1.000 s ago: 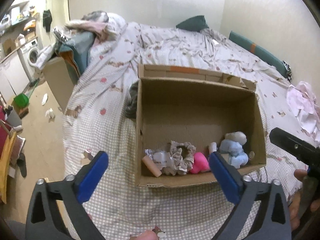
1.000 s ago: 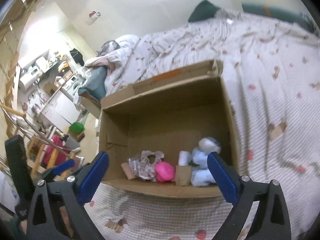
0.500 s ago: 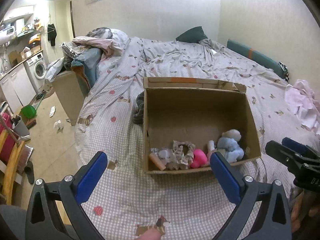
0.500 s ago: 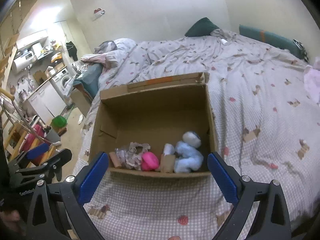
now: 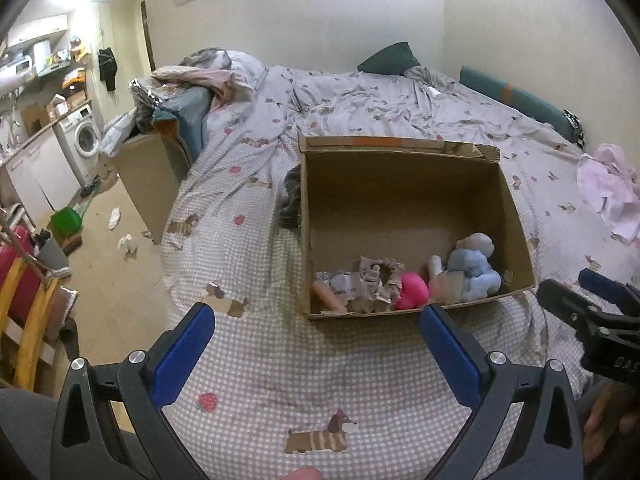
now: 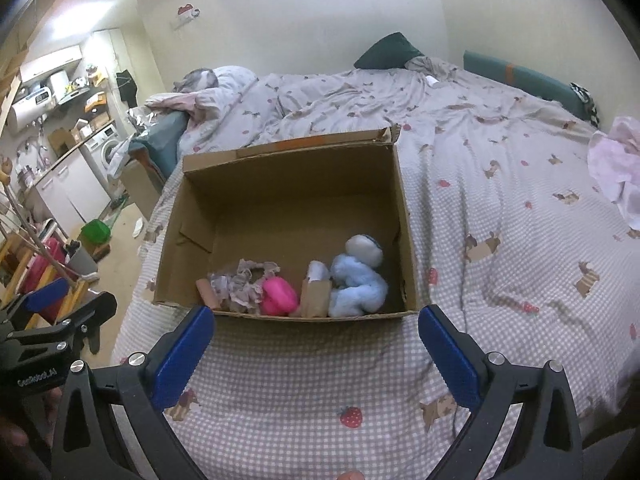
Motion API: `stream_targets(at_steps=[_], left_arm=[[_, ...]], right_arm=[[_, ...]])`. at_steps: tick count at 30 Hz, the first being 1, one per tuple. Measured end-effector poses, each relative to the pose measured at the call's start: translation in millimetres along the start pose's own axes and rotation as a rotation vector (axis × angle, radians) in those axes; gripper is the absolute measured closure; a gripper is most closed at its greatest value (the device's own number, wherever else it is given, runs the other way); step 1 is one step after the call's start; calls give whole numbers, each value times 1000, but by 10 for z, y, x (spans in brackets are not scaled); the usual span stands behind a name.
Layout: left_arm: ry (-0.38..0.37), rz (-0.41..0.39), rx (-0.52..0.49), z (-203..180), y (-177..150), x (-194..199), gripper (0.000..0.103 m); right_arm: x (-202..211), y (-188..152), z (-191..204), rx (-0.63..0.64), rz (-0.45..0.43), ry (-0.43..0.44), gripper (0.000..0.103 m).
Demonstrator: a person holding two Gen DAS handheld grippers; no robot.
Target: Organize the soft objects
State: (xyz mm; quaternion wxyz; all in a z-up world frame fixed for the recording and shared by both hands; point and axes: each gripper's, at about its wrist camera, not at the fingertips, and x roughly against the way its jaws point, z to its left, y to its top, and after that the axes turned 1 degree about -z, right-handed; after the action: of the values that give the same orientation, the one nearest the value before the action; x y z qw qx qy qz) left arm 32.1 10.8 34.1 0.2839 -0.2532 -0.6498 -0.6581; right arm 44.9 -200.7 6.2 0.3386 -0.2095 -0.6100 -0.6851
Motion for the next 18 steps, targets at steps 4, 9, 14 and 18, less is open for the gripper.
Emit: stream_targets(at_steps=[4, 9, 14, 18], left_arm=[[-15, 21, 31, 34, 1, -64, 1], [-26, 41, 39, 25, -12, -116, 1], [-33, 35, 34, 13, -16, -105, 1], [-40, 34, 43, 36, -16, -94, 1]], right_arm=[[-50, -17, -20, -4, 11, -13, 0], [-64, -6, -53, -17, 9, -30, 0], [-41, 9, -89, -30, -5, -41, 0], [-35, 3, -79, -18, -3, -51, 0]])
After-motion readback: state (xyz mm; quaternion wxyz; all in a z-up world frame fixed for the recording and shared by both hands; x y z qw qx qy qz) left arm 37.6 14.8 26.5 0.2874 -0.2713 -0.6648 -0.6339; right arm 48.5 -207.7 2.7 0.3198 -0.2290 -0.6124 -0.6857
